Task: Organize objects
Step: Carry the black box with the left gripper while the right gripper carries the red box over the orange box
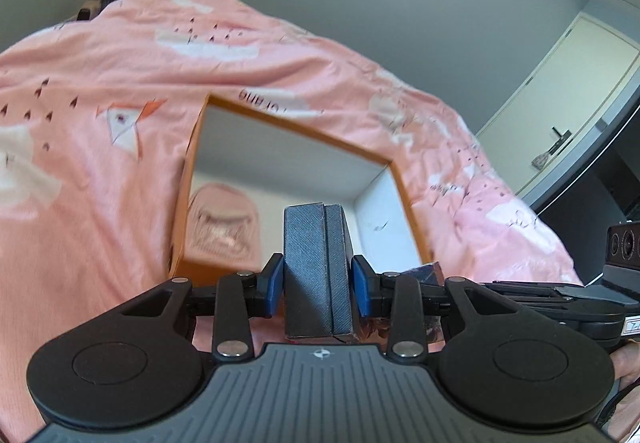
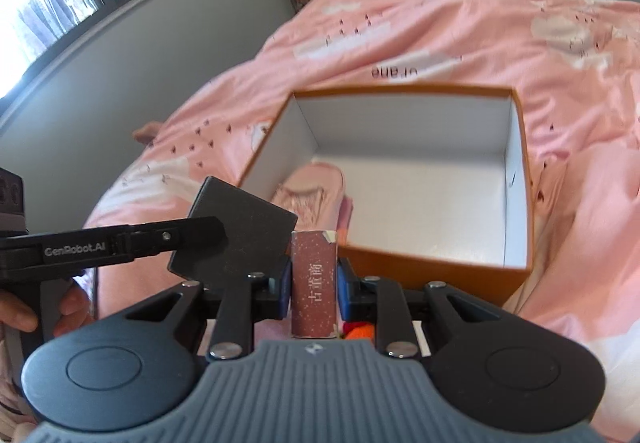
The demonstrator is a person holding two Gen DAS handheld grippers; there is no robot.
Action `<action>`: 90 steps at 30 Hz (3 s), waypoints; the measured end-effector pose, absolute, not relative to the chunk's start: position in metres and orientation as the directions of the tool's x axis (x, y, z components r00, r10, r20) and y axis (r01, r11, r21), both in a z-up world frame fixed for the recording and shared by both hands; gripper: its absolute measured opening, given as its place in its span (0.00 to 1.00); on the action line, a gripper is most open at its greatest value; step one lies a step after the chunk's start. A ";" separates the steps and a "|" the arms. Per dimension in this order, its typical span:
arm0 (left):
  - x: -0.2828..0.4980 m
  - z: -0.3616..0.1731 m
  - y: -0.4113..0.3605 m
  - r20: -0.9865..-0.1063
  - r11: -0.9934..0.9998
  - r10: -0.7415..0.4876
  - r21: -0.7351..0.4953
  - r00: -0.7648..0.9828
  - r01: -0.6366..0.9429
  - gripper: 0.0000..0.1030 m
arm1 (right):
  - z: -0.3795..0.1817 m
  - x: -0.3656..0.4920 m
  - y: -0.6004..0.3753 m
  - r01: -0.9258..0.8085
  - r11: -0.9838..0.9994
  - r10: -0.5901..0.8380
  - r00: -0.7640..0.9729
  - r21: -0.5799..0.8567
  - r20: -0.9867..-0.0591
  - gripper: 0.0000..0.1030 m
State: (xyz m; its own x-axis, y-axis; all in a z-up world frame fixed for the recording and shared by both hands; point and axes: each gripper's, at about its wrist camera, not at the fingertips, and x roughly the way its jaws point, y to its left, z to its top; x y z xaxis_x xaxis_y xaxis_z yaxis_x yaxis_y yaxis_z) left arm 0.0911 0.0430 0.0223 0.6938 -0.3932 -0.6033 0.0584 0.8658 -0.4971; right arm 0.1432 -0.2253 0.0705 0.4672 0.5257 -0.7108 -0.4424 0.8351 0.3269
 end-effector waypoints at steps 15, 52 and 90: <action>0.218 0.006 0.048 -0.647 0.885 -0.351 -0.465 0.677 0.015 0.39 | 0.070 0.236 -0.236 -0.332 0.890 0.453 0.572 0.312 -0.684 0.23; 0.286 -0.033 0.010 -0.771 0.996 -0.091 -0.061 0.631 0.070 0.47 | -0.005 0.339 -0.218 -0.251 0.895 0.446 0.504 0.368 -0.740 0.23; 0.261 -0.019 0.073 -0.707 0.989 -0.070 -0.139 0.704 -0.042 0.57 | -0.009 0.362 -0.145 -0.298 0.815 0.579 0.457 0.497 -0.675 0.23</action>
